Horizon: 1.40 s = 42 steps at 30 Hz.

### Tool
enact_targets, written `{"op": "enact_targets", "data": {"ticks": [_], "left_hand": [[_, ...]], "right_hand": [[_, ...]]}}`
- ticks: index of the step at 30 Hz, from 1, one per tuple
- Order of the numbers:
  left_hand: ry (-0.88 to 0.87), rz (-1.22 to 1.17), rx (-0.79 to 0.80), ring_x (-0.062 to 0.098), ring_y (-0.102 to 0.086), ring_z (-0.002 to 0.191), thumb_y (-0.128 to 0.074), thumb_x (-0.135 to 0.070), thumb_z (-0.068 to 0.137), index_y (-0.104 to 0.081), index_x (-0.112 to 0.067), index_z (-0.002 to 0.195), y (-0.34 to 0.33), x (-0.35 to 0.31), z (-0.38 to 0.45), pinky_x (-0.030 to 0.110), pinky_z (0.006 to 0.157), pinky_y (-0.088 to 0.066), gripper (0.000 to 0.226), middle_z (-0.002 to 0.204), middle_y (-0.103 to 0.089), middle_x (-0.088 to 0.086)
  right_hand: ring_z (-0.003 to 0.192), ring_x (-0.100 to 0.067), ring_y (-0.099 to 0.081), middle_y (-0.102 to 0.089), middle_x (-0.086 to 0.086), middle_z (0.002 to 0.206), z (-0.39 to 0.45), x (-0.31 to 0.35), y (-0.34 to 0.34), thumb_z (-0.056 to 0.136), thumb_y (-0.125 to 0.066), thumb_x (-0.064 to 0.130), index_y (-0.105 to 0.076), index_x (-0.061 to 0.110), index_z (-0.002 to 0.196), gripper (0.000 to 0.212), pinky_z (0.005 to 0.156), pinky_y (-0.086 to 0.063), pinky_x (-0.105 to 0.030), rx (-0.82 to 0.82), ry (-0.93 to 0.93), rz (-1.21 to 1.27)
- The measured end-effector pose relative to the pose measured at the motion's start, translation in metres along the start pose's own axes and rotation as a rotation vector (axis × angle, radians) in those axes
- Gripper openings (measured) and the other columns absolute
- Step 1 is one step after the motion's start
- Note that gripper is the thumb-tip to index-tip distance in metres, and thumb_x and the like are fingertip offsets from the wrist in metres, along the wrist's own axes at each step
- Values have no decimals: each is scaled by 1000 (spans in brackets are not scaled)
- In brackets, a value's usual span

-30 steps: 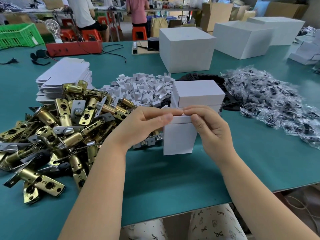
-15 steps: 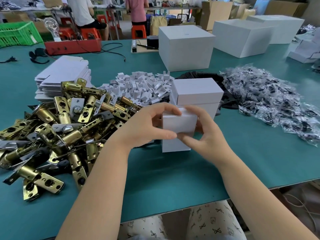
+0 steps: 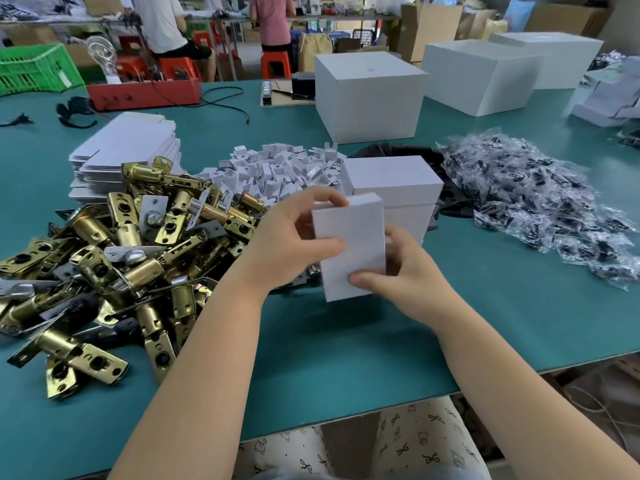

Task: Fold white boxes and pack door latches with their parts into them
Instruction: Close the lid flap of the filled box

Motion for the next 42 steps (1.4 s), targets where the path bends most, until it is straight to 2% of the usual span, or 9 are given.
{"op": "enact_targets", "data": {"ticks": [5,11,15,19,24,31,35,39,42], "left_hand": [[66,-465,-272,12,-70,79,-72,1,72,-61,-29,103,16,2,0,29,61,-57,44,84,-71,-10],[181,-798,-619,22,-70,84,-70,3,82,-60,-25,108,-13,7,1,30,56,-56,40,108,-67,10],[21,-625,-726,8,-71,87,-65,-9,91,-65,-34,102,-25,-18,8,27,66,-57,27,95,-73,-8],[-90,-232,-600,-13,-53,112,-44,-25,99,-60,-42,122,-26,-41,22,8,88,-43,32,107,-61,-37],[-114,92,-438,10,-15,150,-31,-32,101,-15,-20,157,-35,-27,36,38,122,-19,59,161,-22,-7],[-39,218,-372,9,-5,151,-29,-18,108,-14,-19,156,-35,7,47,5,111,-4,51,163,-15,-4],[-53,40,-370,1,-18,146,-32,-25,105,-21,-17,155,-35,12,47,16,118,-16,52,158,-25,-11],[5,-221,-423,-7,-27,138,-25,-45,101,-19,-23,155,-30,18,53,10,112,-24,58,158,-27,-9],[64,-288,-444,7,-20,147,-18,-49,103,-15,-23,156,-24,23,67,36,123,-17,59,162,-20,-4]], "right_hand": [[83,2,-63,-64,23,103,-22,39,21,73,-77,32,-47,27,117,53,68,-49,-15,-454,318,99],[141,-27,-29,-25,-15,153,-25,59,9,90,-50,46,-8,19,148,77,112,-30,-45,-501,482,36],[138,-13,-35,-33,0,151,-8,63,31,89,-49,45,-10,19,150,76,113,-32,-40,-596,414,124],[126,-1,-47,-47,11,136,11,75,71,90,-49,47,-25,19,146,67,104,-39,-23,-659,415,138],[91,29,-48,-57,45,94,47,63,96,99,-43,42,-39,20,143,49,84,-39,-3,-518,263,-47],[90,35,-40,-47,32,108,52,36,96,99,-44,43,-38,21,145,51,78,-32,5,-522,182,-102],[97,13,-55,-62,-1,121,48,31,90,92,-53,47,-45,25,140,53,95,-41,-11,-525,184,69],[127,-7,-50,-57,12,134,54,21,92,74,-61,52,-58,41,120,47,113,-34,-41,-486,132,365],[129,-4,-47,-53,16,138,59,20,85,72,-55,57,-60,52,114,42,112,-33,-38,-387,108,403]]}}
Point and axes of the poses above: each hand's wrist, its own z-axis towards the middle knuckle, its own y-axis out of the back of the hand, x = y × z, the point moved 9 cm from there along z, towards the middle knuckle
